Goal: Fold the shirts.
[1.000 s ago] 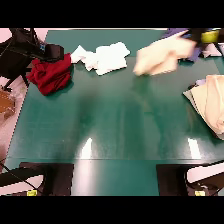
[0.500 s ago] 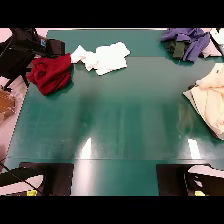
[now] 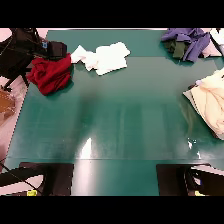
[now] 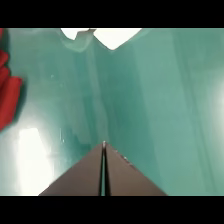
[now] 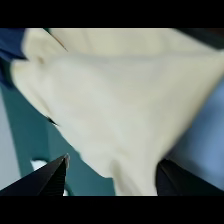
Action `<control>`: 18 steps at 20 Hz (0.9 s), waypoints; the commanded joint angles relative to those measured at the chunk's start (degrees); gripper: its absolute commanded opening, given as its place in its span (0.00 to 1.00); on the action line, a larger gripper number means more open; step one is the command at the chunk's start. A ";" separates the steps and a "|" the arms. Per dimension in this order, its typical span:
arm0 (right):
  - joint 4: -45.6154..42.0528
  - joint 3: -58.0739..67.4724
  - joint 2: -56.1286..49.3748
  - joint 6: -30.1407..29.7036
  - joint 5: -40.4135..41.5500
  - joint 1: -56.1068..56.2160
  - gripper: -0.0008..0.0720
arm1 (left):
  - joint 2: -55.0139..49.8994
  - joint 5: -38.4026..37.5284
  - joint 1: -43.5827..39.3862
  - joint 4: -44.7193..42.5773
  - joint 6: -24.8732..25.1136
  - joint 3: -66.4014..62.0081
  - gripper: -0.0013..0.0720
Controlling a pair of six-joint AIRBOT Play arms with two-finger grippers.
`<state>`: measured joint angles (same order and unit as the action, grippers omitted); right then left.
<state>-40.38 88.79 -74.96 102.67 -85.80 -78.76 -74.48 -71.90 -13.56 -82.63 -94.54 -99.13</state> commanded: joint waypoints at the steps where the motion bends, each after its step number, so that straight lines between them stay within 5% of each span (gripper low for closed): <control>1: 18.51 13.49 -0.85 -4.00 12.31 -4.00 0.81 | 0.02 -2.01 0.02 0.72 0.07 -0.04 0.05; 5: 21.29 34.88 -4.92 -0.92 9.84 10.82 0.81 | 0.02 -2.08 0.02 0.76 0.04 -0.04 0.05; 8: 21.35 27.04 0.92 -3.08 17.70 30.23 0.72 | 0.00 -1.97 0.02 0.76 0.04 -0.04 0.05; 18: 20.72 3.45 6.97 -40.28 21.33 92.17 0.72 | 0.00 -1.97 0.02 0.74 0.04 -0.02 0.05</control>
<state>-19.70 97.08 -68.51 74.00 -66.02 -0.84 -74.48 -73.91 -13.56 -81.87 -94.52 -99.13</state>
